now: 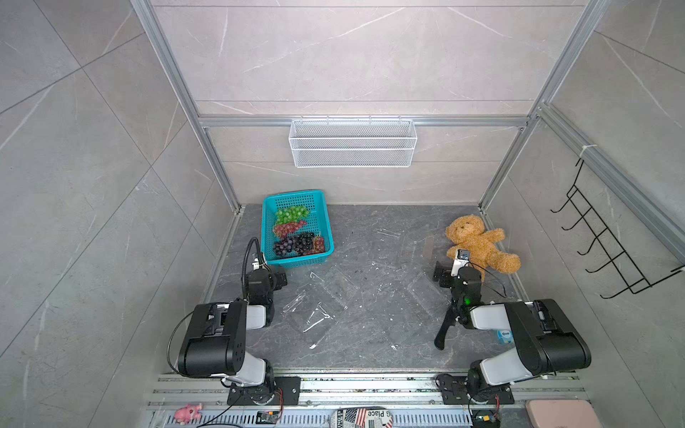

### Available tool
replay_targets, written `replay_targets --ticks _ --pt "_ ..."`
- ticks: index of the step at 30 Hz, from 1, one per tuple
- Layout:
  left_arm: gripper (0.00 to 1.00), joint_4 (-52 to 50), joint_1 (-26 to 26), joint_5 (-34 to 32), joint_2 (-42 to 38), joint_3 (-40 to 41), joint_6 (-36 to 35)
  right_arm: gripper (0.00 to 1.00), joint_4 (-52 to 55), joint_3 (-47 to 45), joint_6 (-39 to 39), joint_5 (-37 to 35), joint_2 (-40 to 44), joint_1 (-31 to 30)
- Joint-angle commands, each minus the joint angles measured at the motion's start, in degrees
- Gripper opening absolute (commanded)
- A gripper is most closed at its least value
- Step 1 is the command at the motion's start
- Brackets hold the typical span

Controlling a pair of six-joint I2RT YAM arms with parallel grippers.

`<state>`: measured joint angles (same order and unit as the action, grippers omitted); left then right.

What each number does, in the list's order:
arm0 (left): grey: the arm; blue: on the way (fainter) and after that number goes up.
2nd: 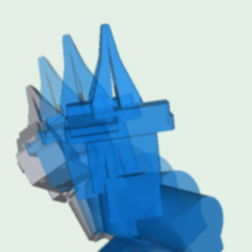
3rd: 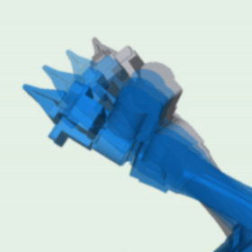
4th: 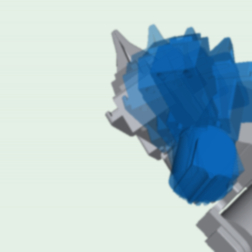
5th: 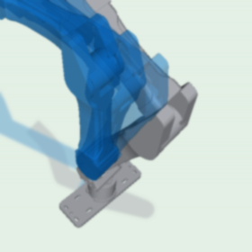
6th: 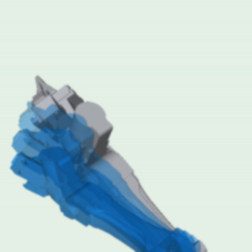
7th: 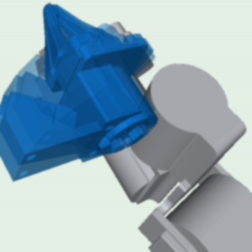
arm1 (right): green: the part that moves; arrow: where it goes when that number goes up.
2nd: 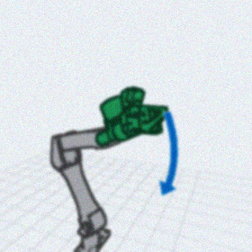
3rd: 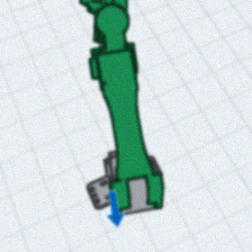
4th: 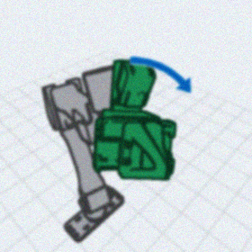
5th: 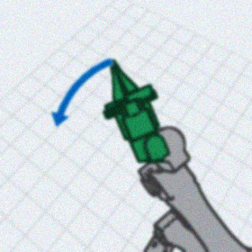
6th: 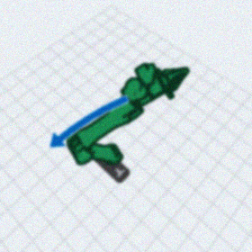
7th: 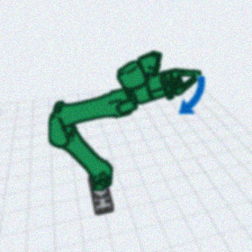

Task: Pack grapes into containers
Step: Move the basket to the corner of the board.

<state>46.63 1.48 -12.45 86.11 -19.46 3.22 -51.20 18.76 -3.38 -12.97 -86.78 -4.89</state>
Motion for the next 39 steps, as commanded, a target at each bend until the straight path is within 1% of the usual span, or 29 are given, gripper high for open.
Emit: replay_targets --ticks 1,32,34,35,36,37,38,39 --pt "1.0 2.5 -0.1 -0.34 -0.32 -0.64 -0.85 0.99 0.31 1.2 0.04 0.57 0.56 0.14" --pt "1.0 2.68 -0.07 0.07 -0.4 -0.53 -0.74 0.99 0.66 1.38 0.08 0.61 0.47 0.18" --pt "1.0 2.19 -0.07 -2.77 -1.15 -0.58 0.39 0.99 0.55 1.28 0.04 0.61 0.56 0.18" --pt "1.0 0.83 0.21 -2.97 -2.23 -0.53 1.2 0.99 0.34 1.2 0.08 0.6 0.69 0.19" --pt "1.0 1.8 0.63 -2.06 -2.97 0.33 0.99 0.99 0.43 1.22 -0.23 -0.56 1.05 0.16" --pt "1.0 3.95 0.54 -2.03 -3.57 1.68 0.52 0.99 1.98 1.76 -1.17 -2.84 2.0 0.18" --pt "1.0 5.13 0.11 -3.82 -4.87 2.3 0.31 0.99 6.53 2.83 -1.7 -4.08 3.88 0.22" --pt "1.0 -0.3 -0.4 -8.19 -8.46 1.33 1.53 0.99 14.35 5.56 -2.4 -6.53 6.13 0.2"
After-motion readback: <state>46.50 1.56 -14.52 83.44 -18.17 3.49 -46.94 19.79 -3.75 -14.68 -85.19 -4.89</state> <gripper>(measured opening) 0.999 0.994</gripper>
